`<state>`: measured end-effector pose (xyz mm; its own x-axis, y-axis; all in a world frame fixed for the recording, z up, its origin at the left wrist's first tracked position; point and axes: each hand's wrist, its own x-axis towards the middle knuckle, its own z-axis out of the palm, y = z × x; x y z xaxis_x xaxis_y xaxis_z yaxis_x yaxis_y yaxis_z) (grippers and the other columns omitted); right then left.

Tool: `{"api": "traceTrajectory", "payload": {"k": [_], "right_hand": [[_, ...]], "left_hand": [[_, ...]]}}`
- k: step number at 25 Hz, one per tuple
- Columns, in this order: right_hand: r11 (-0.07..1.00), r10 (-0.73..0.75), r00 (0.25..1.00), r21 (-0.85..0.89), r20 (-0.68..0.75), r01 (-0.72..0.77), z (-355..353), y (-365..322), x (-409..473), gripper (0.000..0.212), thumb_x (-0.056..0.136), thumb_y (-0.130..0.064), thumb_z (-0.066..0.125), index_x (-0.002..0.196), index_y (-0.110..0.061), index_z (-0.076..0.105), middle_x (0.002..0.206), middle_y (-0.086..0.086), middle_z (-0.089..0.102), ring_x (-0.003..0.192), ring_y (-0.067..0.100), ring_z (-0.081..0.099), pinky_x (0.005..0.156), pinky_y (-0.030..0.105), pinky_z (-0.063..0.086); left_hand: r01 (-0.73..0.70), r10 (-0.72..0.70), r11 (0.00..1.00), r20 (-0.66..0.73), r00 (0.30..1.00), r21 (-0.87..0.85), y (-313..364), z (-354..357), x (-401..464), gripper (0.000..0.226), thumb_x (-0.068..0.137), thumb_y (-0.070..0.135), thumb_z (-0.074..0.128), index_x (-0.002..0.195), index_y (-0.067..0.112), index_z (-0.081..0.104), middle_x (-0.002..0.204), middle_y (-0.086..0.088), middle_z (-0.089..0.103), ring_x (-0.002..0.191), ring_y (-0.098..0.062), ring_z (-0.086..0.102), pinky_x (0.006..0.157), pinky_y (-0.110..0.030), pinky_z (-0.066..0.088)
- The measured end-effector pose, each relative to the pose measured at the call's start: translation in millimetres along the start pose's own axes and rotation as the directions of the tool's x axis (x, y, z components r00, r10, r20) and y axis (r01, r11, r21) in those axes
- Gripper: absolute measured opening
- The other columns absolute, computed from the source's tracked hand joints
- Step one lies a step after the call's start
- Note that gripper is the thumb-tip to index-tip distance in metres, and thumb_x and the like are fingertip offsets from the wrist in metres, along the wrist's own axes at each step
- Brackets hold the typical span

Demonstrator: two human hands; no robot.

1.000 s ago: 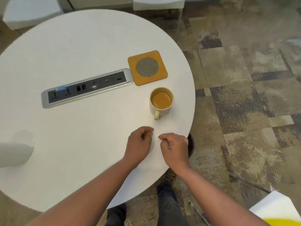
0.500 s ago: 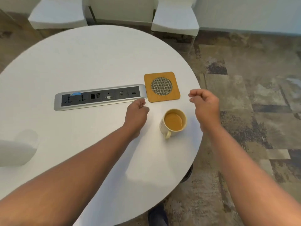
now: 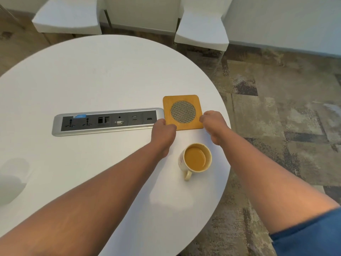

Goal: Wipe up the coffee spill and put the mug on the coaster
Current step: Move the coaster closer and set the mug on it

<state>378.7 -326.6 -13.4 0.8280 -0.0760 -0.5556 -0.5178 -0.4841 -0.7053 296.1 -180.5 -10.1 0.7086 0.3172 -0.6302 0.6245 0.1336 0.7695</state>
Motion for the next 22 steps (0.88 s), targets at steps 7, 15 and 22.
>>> {"api": "traceTrajectory", "payload": {"k": [7,15,22], "right_hand": [[0.992,0.1,0.991,0.086,-0.086,-0.093,-4,17,26,0.022,0.08,0.002,0.062,0.069,-0.017,0.056,0.074,0.006,0.056,0.065,0.021,0.049,0.053,0.028,0.039],[0.96,-0.006,1.0,0.28,-0.023,0.013,-12,-9,4,0.021,0.092,0.008,0.057,0.093,-0.009,0.068,0.09,0.009,0.073,0.078,0.018,0.068,0.067,0.028,0.055],[0.943,-0.235,0.967,0.22,-0.098,0.251,25,-48,-86,0.022,0.083,0.002,0.062,0.094,-0.014,0.071,0.077,-0.003,0.07,0.074,0.015,0.065,0.073,0.033,0.058]], "left_hand": [[0.074,-0.074,0.997,-0.012,0.997,-0.032,-5,-6,23,0.025,0.084,-0.004,0.05,0.092,0.02,0.049,0.091,-0.004,0.036,0.081,-0.018,0.03,0.06,-0.029,0.02],[-0.006,-0.003,0.984,-0.052,0.999,-0.177,-3,-28,17,0.023,0.086,-0.005,0.057,0.086,0.014,0.071,0.089,-0.008,0.072,0.075,-0.016,0.056,0.069,-0.027,0.045],[-0.137,0.084,0.961,-0.219,0.972,-0.239,17,-107,-34,0.013,0.09,0.004,0.063,0.085,0.015,0.067,0.089,-0.003,0.068,0.079,-0.018,0.057,0.071,-0.031,0.049]]}}
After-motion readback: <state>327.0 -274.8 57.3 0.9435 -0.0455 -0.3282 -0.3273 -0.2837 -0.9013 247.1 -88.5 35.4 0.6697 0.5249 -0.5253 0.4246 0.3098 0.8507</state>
